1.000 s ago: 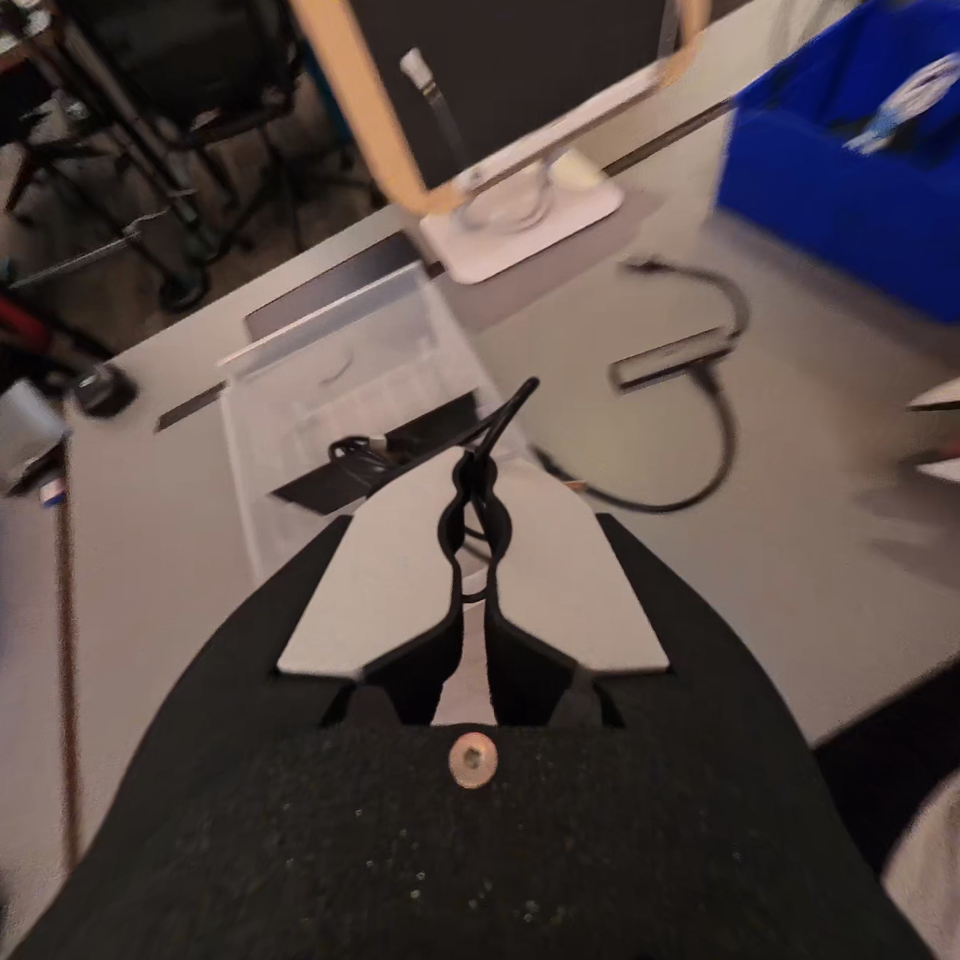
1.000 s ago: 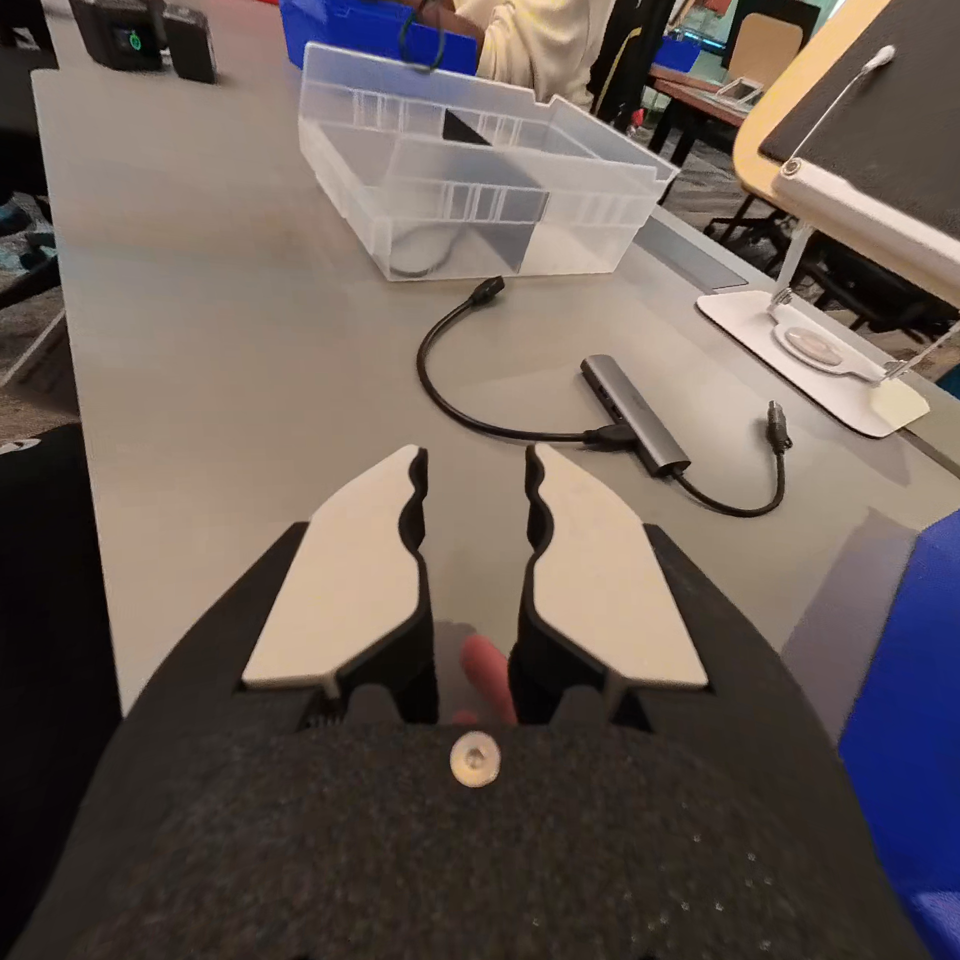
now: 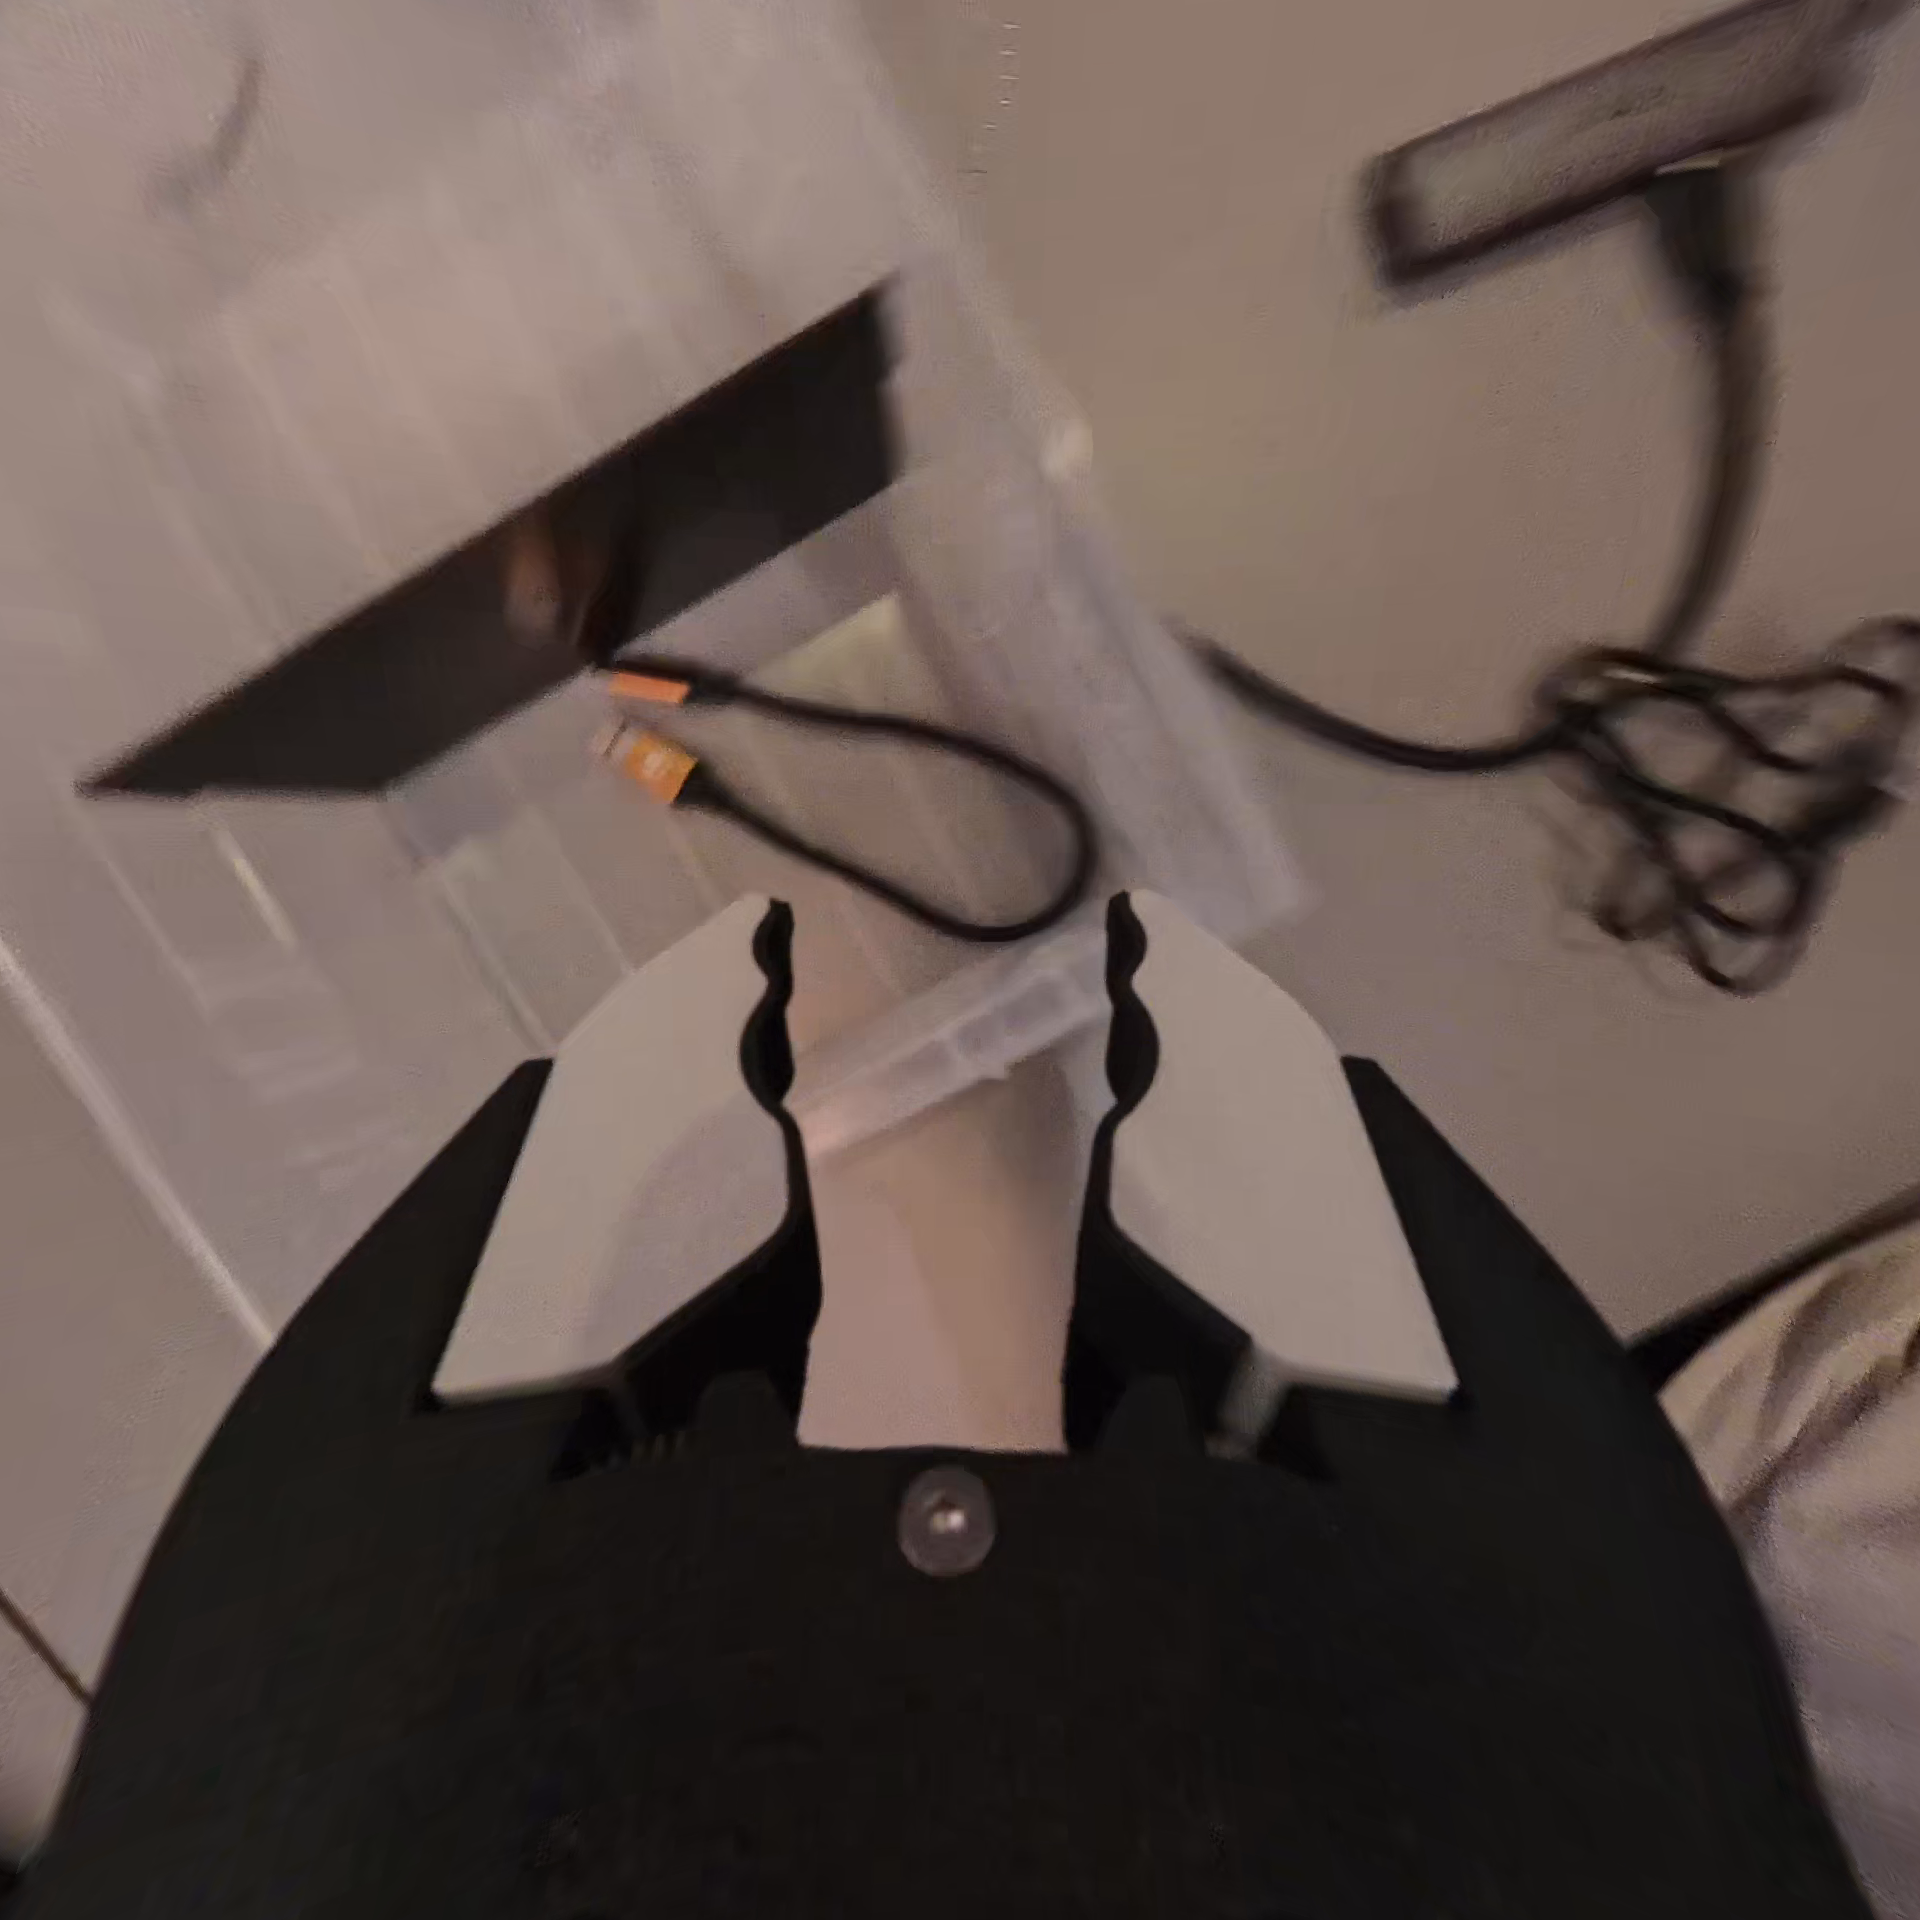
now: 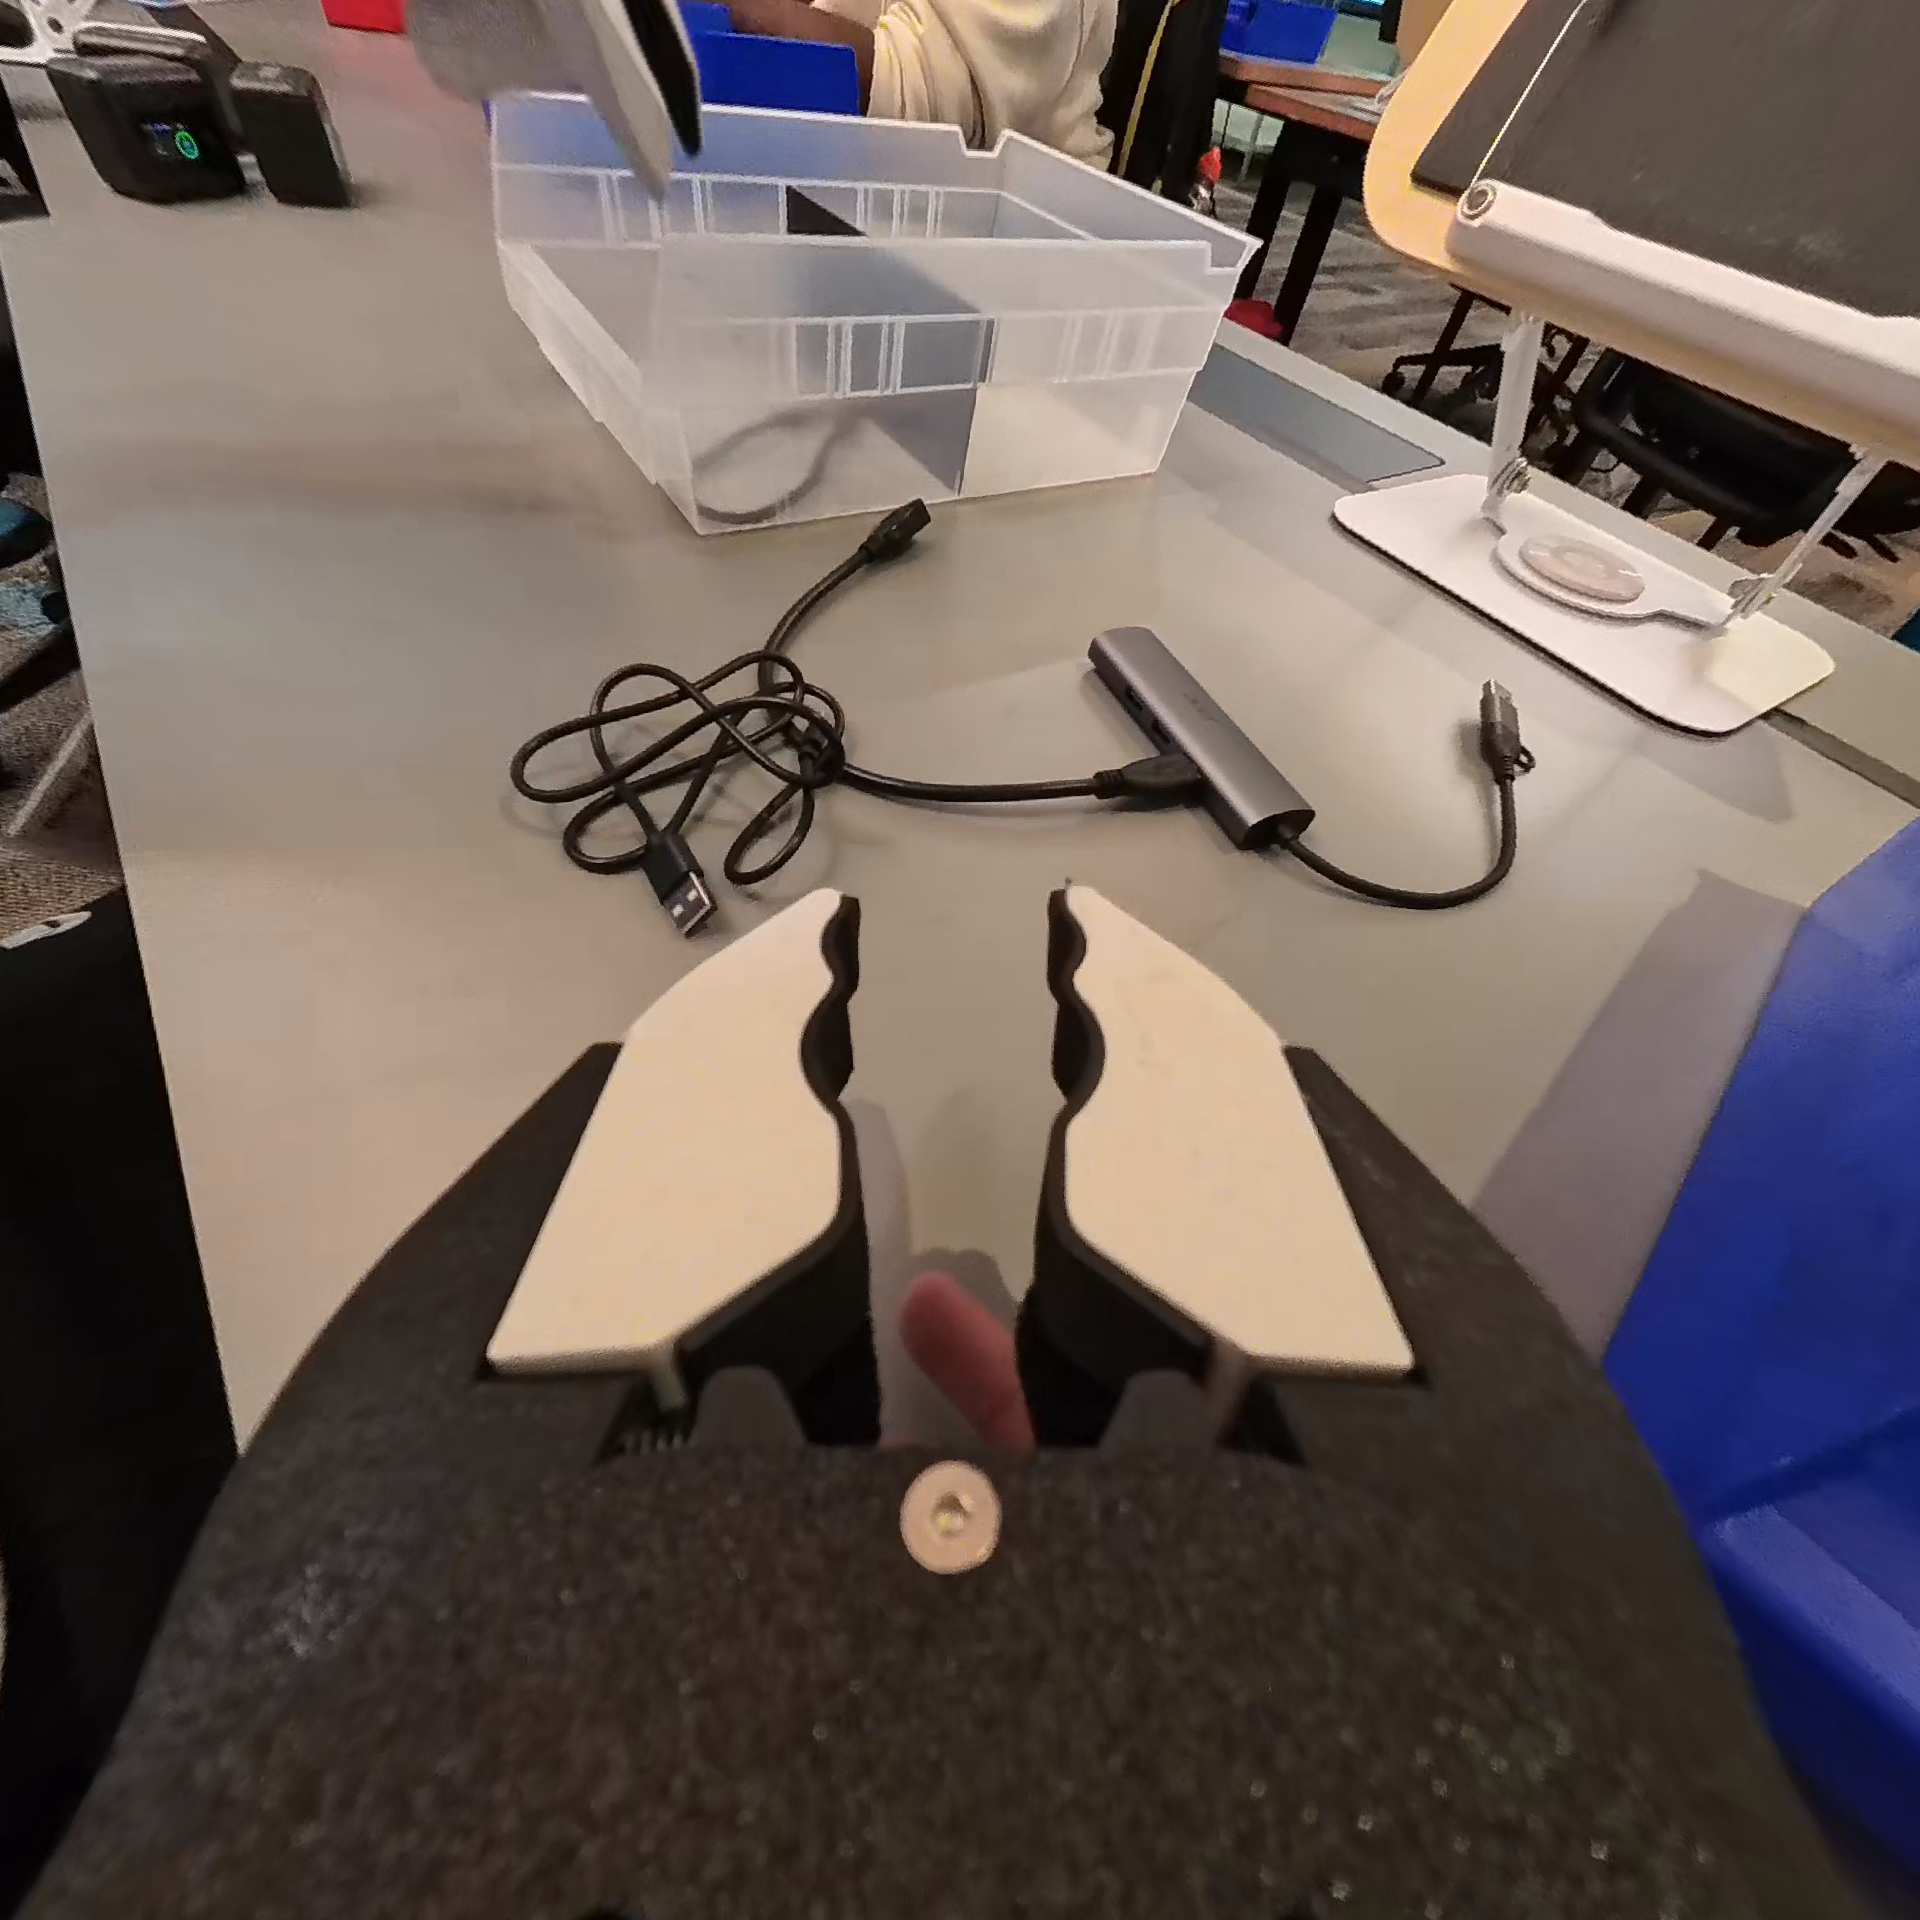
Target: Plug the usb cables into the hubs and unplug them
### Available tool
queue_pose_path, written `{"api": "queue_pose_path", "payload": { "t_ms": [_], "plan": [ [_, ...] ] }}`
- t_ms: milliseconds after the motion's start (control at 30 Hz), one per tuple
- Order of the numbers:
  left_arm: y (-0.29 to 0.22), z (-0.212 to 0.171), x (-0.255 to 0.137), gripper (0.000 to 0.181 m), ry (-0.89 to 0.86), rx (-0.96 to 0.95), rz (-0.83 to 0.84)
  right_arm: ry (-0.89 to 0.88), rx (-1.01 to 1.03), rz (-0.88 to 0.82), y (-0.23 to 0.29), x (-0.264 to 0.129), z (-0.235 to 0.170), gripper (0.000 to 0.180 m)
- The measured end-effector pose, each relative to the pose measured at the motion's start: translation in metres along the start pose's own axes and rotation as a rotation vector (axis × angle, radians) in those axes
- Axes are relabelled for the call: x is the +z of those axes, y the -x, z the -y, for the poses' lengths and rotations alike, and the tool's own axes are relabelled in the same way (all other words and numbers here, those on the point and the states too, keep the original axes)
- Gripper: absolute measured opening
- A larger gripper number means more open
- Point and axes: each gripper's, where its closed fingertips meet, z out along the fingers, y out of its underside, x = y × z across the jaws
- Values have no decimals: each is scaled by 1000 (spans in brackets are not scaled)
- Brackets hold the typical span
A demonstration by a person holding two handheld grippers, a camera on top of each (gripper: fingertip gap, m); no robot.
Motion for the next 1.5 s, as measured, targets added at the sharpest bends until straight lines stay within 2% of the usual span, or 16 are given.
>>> {"api": "queue_pose_path", "payload": {
  "t_ms": [100,233,300,400,567,667,833,933,1000,1067,1200,1400,1467,1500],
  "plan": [
    [39,-19,45,46,133,-261,-13,24,0,13,1,3,-3,33],
    [62,-17,80,47,161,-387,-35,37,-37,7,5,4,-4,33],
    [64,-23,91,48,217,-400,-39,42,-57,2,6,4,-4,33],
    [67,-23,96,15,218,-365,14,47,-77,1,8,5,-5,33],
    [61,-19,94,6,163,-221,106,45,-70,-2,7,5,-5,32],
    [65,-2,58,3,-13,-231,187,40,-64,-7,6,3,-4,32],
    [43,36,-67,3,-392,-205,277,35,-69,-15,5,1,-4,32],
    [-25,63,-126,3,-616,-153,87,39,-72,-16,5,2,-4,32],
    [-80,74,-133,3,-657,-97,-73,29,-78,-25,5,1,-3,31],
    [-127,80,-117,2,-633,-30,-179,26,-78,-26,5,1,-2,31],
    [-214,92,-55,2,-523,43,-474,21,-81,-66,-2,-3,0,31],
    [-253,78,60,3,-303,-5,-519,-1,4,-285,-49,-31,6,30],
    [-264,66,77,3,-229,6,-549,9,-15,-346,-58,-38,6,30],
    [-267,60,78,11,-189,31,-569,22,-32,-377,-61,-40,5,31]
  ]
}}
